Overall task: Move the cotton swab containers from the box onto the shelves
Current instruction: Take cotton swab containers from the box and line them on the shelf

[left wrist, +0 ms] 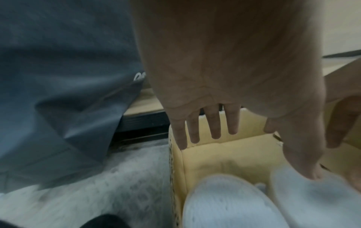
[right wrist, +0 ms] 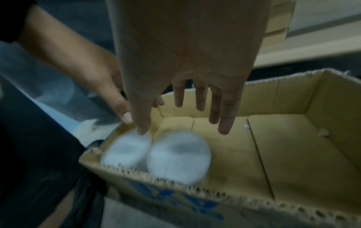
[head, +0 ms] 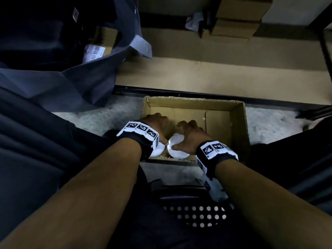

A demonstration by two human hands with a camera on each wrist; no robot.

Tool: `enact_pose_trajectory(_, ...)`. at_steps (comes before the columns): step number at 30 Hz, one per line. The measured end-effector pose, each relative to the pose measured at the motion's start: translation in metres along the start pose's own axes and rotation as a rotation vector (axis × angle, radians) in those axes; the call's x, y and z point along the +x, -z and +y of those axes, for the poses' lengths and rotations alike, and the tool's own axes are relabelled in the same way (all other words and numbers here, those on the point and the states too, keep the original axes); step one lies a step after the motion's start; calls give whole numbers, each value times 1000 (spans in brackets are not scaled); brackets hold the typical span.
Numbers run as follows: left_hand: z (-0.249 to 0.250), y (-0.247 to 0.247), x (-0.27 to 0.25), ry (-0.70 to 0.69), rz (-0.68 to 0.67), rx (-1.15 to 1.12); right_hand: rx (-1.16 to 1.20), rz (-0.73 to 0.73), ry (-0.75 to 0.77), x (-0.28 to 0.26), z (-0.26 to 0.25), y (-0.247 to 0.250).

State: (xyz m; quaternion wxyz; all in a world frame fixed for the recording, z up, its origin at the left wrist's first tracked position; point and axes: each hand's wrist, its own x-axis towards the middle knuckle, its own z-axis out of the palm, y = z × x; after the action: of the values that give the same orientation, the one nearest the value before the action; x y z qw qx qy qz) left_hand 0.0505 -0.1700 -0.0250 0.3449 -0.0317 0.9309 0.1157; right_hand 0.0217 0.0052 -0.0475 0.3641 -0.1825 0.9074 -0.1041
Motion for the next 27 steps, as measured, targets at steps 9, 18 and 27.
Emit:
enact_pose_trajectory(9, -20, -24, 5, 99, -28, -42, -28, 9, -14, 9, 0, -20)
enact_pose_trajectory(18, -12, -49, 8, 97, 104, 25, -54, -11, -29, 17, -7, -35)
enact_pose_trajectory(27, -9, -63, 12, 54, 169, -5, -79, 43, -13, 17, -10, -43)
